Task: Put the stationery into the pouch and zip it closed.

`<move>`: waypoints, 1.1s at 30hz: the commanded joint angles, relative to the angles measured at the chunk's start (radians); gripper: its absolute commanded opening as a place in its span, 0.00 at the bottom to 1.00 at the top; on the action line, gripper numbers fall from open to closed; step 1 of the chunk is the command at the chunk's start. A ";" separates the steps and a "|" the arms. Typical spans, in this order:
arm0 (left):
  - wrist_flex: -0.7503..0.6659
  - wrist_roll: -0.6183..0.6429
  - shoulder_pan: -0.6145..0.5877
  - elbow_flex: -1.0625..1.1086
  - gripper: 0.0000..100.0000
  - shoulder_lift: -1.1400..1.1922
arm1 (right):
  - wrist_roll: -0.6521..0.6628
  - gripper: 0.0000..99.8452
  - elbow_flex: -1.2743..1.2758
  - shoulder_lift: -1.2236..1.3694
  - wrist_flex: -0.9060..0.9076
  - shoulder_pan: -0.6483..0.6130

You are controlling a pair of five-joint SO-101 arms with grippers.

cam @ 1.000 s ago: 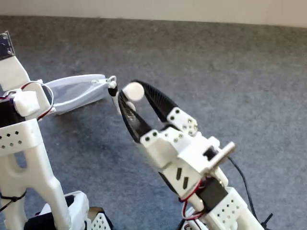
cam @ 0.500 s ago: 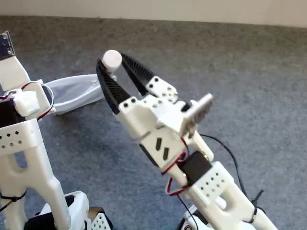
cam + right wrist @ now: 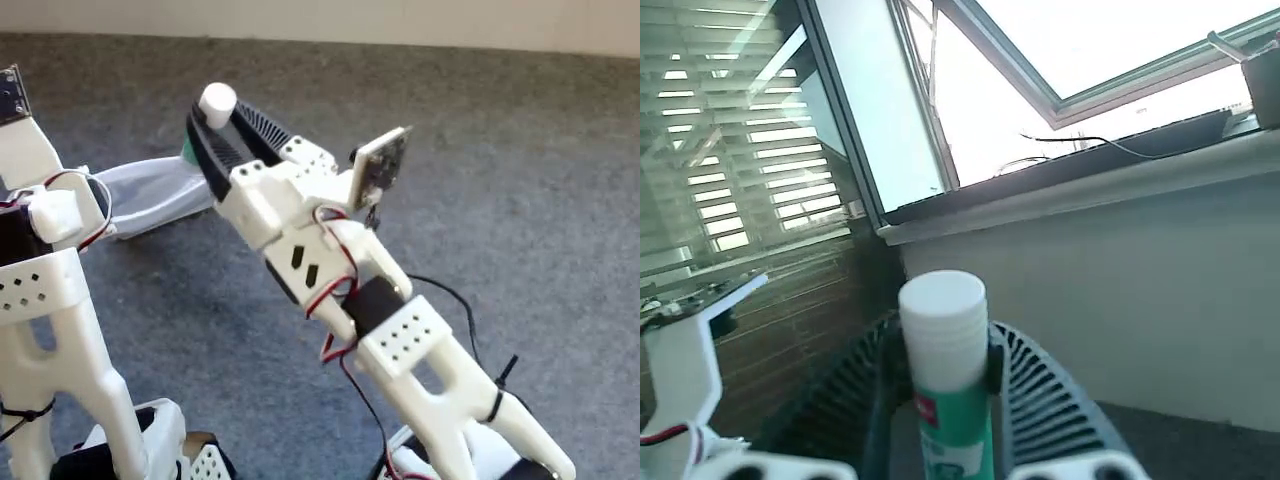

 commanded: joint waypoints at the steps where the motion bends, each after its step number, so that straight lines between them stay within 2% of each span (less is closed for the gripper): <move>1: -0.012 0.011 0.004 0.008 0.01 -0.005 | -0.011 0.00 -0.061 0.059 -0.108 0.064; 6: -0.009 0.011 0.004 0.007 0.01 -0.005 | -0.025 0.00 -0.064 0.153 -0.134 0.064; 11: -0.009 0.011 0.004 0.007 0.01 -0.005 | -0.187 0.00 -0.082 0.197 -0.213 0.070; 16: -0.008 0.011 0.004 0.007 0.01 -0.005 | -0.193 0.00 -0.090 0.194 -0.214 0.068; 21: -0.008 0.009 0.002 0.007 0.01 -0.005 | -0.195 0.00 -0.082 0.067 -0.208 0.062; 26: -0.009 0.009 0.002 0.007 0.01 -0.005 | -0.189 0.00 -0.076 0.001 -0.200 -0.004; 33: -0.008 0.009 0.002 0.005 0.01 -0.005 | -0.189 0.00 -0.070 0.001 -0.062 -0.062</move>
